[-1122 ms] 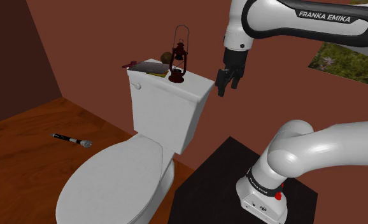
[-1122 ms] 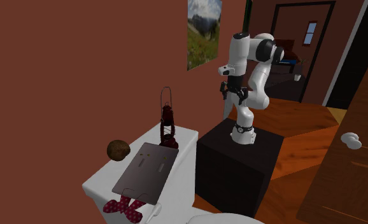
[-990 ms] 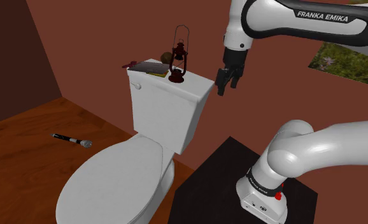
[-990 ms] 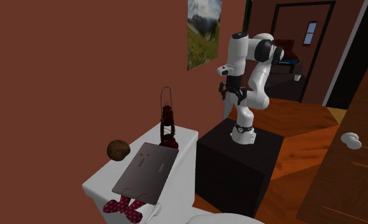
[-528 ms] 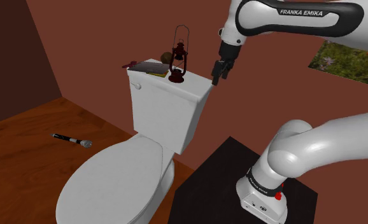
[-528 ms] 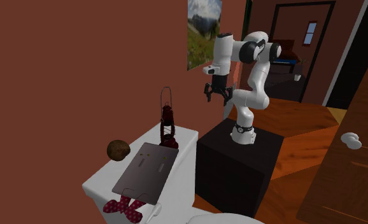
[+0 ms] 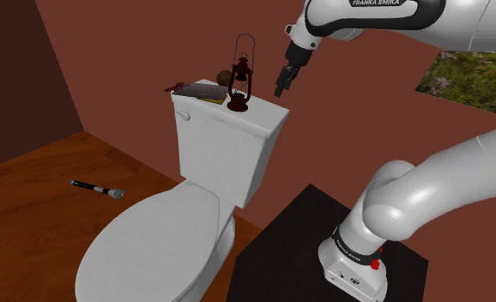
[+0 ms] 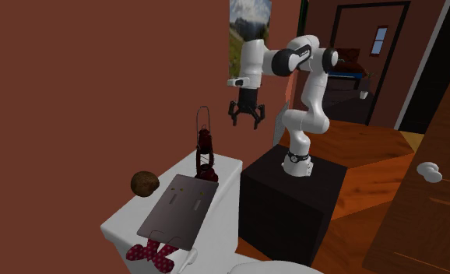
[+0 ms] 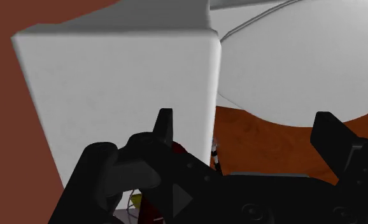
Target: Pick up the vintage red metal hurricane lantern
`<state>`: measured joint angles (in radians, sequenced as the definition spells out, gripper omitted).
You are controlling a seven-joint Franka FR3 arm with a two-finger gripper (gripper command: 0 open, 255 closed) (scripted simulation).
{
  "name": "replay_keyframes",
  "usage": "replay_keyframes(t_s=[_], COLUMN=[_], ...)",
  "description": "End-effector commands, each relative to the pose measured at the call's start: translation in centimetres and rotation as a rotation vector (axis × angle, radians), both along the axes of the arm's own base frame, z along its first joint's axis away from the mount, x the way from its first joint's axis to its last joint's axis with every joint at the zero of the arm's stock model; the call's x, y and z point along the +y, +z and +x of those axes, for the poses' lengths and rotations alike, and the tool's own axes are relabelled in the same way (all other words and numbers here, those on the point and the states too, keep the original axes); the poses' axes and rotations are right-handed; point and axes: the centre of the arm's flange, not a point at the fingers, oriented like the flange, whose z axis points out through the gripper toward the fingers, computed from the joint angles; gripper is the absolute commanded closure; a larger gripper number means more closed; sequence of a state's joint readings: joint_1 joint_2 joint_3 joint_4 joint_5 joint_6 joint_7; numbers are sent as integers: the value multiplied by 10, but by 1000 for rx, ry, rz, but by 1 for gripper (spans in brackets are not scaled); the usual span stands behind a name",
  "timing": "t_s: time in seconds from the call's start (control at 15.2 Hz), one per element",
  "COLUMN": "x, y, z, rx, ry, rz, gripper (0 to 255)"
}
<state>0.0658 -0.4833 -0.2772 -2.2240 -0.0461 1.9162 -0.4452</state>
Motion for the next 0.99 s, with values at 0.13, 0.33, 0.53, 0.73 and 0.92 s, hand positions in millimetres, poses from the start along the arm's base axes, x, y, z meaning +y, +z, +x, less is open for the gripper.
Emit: replay_keyframes(t_s=[0.13, 0.33, 0.53, 0.73, 0.92], x=[-23, -38, -52, -64, -65], y=[8, 15, 24, 35, 25], z=[41, 71, 100, 130, 132], rx=[-80, -138, -196, -254, -257], ry=[90, 155, 221, 286, 291], rz=[19, 36, 52, 68, 69], gripper=[0, 0, 0, 0, 0])
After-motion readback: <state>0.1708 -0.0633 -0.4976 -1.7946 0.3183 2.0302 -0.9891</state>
